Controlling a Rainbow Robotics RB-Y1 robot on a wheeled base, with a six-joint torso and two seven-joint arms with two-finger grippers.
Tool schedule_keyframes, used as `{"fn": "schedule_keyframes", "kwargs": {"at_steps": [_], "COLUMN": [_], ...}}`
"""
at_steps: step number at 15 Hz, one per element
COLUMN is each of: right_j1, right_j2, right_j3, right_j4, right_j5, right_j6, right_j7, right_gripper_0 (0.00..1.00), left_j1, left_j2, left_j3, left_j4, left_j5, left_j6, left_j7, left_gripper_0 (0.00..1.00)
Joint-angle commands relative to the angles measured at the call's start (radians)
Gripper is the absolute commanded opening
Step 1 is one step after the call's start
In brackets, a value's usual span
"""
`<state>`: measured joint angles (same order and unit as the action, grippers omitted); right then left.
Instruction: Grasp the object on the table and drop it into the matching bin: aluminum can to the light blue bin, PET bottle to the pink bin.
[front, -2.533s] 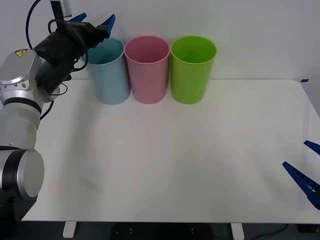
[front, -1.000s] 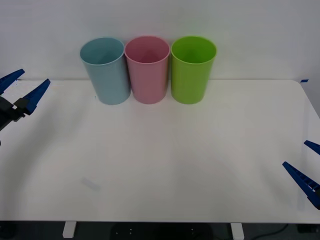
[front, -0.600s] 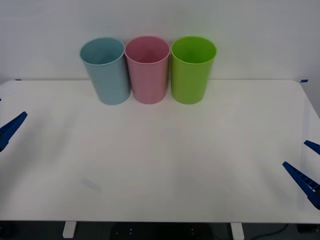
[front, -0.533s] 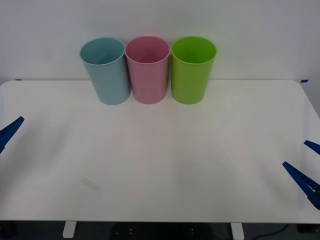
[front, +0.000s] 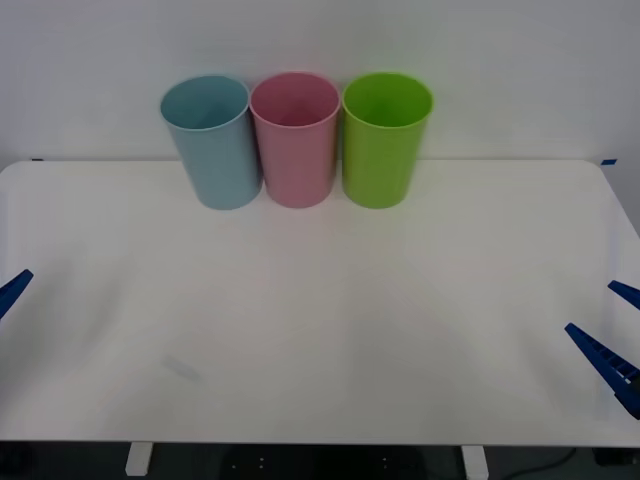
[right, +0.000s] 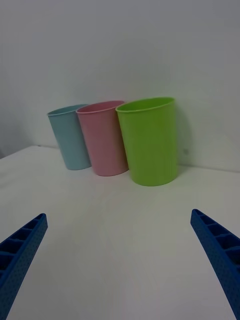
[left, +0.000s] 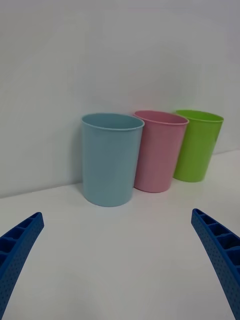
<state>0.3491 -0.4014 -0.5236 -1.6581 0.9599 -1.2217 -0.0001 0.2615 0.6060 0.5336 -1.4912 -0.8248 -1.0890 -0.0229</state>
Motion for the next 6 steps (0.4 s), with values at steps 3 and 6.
{"fn": "schedule_keyframes", "kwargs": {"at_steps": [3, 6], "right_j1": [0.000, 0.000], "right_j2": [0.000, 0.000], "right_j3": [0.000, 0.000], "right_j4": [0.000, 0.000], "right_j5": [0.000, 0.000], "right_j6": [0.000, 0.000], "right_j7": [0.000, 0.000], "right_gripper_0": [1.00, 1.00], "left_j1": [0.007, 0.008], "left_j2": [0.000, 0.000], "left_j3": [-0.006, -0.006], "left_j4": [0.000, 0.000], "left_j5": [0.016, 0.016], "left_j6": [-0.015, -0.017], "left_j7": [0.006, 0.006], "left_gripper_0": [1.00, 1.00]}}
